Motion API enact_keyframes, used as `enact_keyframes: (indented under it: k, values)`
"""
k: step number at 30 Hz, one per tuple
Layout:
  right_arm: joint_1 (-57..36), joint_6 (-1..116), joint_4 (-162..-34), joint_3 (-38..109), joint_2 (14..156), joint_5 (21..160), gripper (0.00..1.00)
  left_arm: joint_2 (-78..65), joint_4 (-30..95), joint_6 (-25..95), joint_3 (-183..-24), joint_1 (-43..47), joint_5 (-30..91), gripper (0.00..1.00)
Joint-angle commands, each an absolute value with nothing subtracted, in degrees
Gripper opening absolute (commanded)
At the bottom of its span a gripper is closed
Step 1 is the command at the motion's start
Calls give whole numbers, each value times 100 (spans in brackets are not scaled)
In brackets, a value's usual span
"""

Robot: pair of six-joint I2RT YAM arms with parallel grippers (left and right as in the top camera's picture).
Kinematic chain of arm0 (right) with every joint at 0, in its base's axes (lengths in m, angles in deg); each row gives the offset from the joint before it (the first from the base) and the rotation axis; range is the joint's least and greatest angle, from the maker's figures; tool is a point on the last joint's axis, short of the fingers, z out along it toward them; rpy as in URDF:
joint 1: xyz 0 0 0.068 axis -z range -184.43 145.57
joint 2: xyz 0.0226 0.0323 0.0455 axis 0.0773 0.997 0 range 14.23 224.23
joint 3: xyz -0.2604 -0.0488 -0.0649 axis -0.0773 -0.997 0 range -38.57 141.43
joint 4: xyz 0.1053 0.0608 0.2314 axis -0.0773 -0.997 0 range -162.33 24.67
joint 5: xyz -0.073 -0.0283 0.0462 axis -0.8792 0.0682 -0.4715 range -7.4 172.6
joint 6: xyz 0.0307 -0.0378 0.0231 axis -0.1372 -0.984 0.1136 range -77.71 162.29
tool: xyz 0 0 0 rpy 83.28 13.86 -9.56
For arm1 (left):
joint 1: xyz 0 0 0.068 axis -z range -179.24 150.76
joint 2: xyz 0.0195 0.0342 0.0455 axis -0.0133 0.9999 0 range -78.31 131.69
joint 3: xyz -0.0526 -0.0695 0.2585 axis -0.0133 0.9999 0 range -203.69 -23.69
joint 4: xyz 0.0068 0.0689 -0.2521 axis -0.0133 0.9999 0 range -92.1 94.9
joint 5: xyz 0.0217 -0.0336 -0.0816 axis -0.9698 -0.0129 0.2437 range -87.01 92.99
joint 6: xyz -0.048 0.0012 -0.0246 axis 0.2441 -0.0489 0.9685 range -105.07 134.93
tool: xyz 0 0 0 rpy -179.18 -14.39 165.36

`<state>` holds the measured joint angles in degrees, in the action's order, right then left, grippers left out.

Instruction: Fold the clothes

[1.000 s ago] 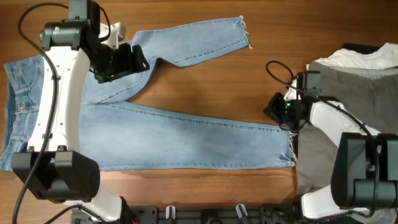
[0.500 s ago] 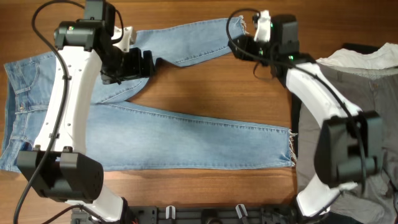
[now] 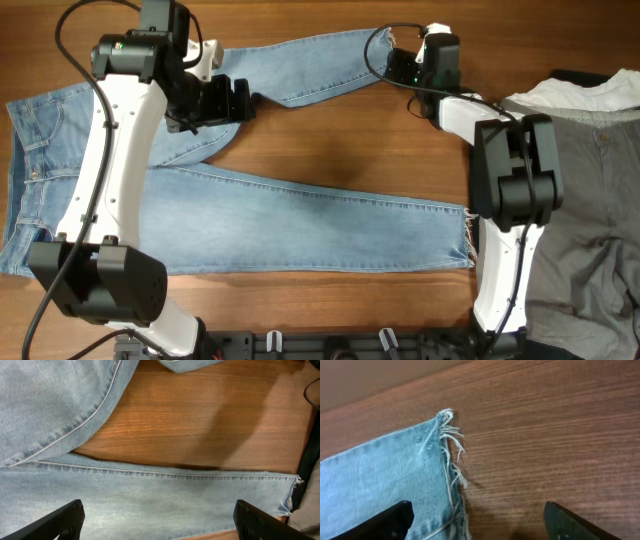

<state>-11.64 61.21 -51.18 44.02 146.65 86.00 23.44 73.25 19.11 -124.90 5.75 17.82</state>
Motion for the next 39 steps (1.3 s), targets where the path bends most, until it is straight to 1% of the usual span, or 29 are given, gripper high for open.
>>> enact_keyframes:
  k: [1,3,4,5,6,7,8,10,13,14,15,16,17,19,22,23,24,25,26,28,29,30,31,32,33,35,37,39]
  values:
    - [-1233,6042,-5052,4446,15033,9570,70,2272,7286,1986,-12451,591,1773,95]
    - [-1319,5935,-5144,4446,15037,9963,64,2272,7286,1986,-12451,591,1773,95]
    - [-1349,5705,-5159,4446,15035,10243,56,2272,7286,1986,-12451,591,1773,95]
    - [-1358,5736,-5260,4446,15030,10230,43,2272,7286,1986,-12451,591,1773,95]
    - [-1312,5860,-5566,4446,14945,9867,9,2272,7288,1986,-12451,591,1773,95]
    - [-1240,6134,-5854,4446,14816,9480,4,2272,7290,1986,-12451,591,1773,95]
    - [-1061,6193,-6257,4446,14519,9229,4,2272,7292,1986,-12451,591,1771,95]
    - [-785,6199,-6812,4446,14071,9146,5,2272,7290,1983,-12451,591,1769,95]
    - [-195,6208,-8165,4446,13164,8982,4,2272,7288,1983,-12451,591,1673,96]
    - [-40,6123,-8464,4446,12971,8982,7,2272,7292,1983,-12451,589,1478,97]
    - [67,5939,-8663,4446,12851,8984,31,2272,7323,1988,-12451,573,1205,98]
    - [159,5808,-8834,4446,12753,8986,53,2272,7397,1994,-12453,536,971,99]
    - [264,5419,-9229,4446,12488,9124,60,2272,7611,2473,-12453,324,486,100]
    - [283,5257,-9649,4446,12134,9310,62,2261,7906,2945,-12453,-139,178,99]
    - [283,5279,-10497,4446,11186,9762,63,2185,8387,3491,-12453,-1488,204,93]
    - [283,5286,-10805,4446,10819,9963,66,2158,8459,3518,-12453,-1995,278,91]
    - [281,5305,-11032,4446,10556,10079,68,2143,8479,3515,-12453,-2404,342,90]
    - [277,5432,-11432,4446,10204,10202,72,2137,8501,3542,-12451,-3016,357,90]
    - [277,5655,-11904,4446,9946,10199,73,2137,8444,3666,-12387,-3649,355,90]
    - [277,5749,-12781,4443,9798,10199,73,2139,8175,3990,-12070,-4587,355,86]
    - [277,5742,-13093,4411,9824,10199,73,2139,7979,4023,-11898,-4893,352,82]
    - [257,5740,-13286,4306,9861,10199,73,2145,7683,4121,-11600,-5341,350,72]
    - [207,5751,-13356,3853,9931,10199,74,2174,7074,4274,-11065,-6036,366,52]
    - [165,5756,-13286,3556,9955,10202,77,2189,6774,4278,-10833,-6323,453,46]
    - [133,5762,-13183,3233,9966,10202,80,2200,6567,4213,-10667,-6504,569,42]
    - [119,5904,-12770,2288,9975,10204,80,2200,5928,3955,-10191,-6806,588,37]
    - [119,5996,-12505,1812,9986,10243,79,2222,5415,3891,-9867,-6810,529,34]
    - [119,6053,-12377,1460,9986,10269,79,2366,4825,3758,-9577,-6810,534,34]
